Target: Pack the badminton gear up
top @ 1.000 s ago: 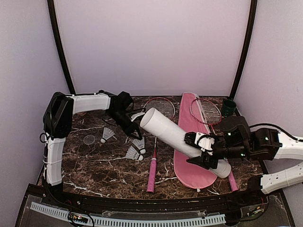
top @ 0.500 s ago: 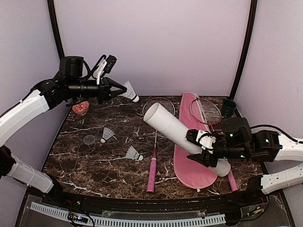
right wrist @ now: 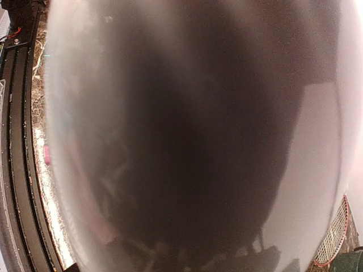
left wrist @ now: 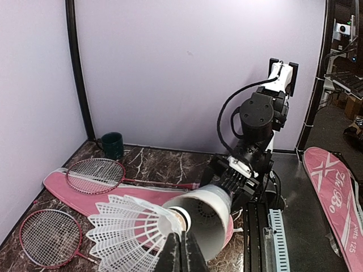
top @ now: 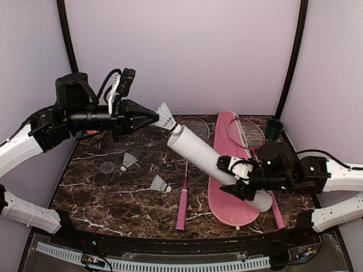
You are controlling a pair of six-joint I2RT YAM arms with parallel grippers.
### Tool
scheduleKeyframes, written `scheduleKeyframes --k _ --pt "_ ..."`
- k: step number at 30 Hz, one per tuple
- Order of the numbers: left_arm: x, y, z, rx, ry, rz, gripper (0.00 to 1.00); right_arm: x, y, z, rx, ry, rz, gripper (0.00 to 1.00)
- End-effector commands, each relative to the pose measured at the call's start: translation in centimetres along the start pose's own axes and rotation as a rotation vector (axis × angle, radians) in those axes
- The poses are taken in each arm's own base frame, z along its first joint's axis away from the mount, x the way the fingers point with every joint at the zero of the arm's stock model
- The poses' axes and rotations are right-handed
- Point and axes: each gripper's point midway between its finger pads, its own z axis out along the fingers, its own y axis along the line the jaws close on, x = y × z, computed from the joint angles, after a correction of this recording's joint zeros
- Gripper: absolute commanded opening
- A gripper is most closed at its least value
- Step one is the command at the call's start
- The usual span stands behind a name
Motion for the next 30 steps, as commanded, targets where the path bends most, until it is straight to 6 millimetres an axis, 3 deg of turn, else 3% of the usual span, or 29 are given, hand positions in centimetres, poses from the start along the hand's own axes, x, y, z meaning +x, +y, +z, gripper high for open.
scheduleKeyframes --k 1,6,12,23,24,28,30 --pt "0.2 -1.7 -0.2 0.042 0.001 0.022 0.0 -3.2 -1.4 -0.8 0.05 -0.111 0.05 0.31" --pt "0.8 -2.6 -0.1 0.086 0.013 -0.001 0.0 -3.3 -1.6 -1.1 0.061 -0.128 0.053 0.31" --pt "1.8 -3.9 1.7 0.174 0.032 -0.03 0.0 -4.0 -1.1 -1.4 0.026 -0.158 0.029 0.3" --pt "1.9 -6.1 3.2 0.295 0.023 -0.063 0.0 -4.3 -0.5 -1.4 -0.003 -0.171 0.005 0.3" --pt "1.9 -6.2 3.1 0.301 0.027 -0.069 0.04 -4.2 -0.5 -1.4 -0.004 -0.172 0.002 0.3" --pt "1.9 -6.1 2.3 0.274 0.073 -0.048 0.49 -4.0 -0.4 -1.5 -0.007 -0.166 -0.002 0.3" --pt "1.9 -6.1 1.6 0.252 0.093 -0.015 0.58 -3.9 -0.4 -1.5 -0.007 -0.161 -0.004 0.3"
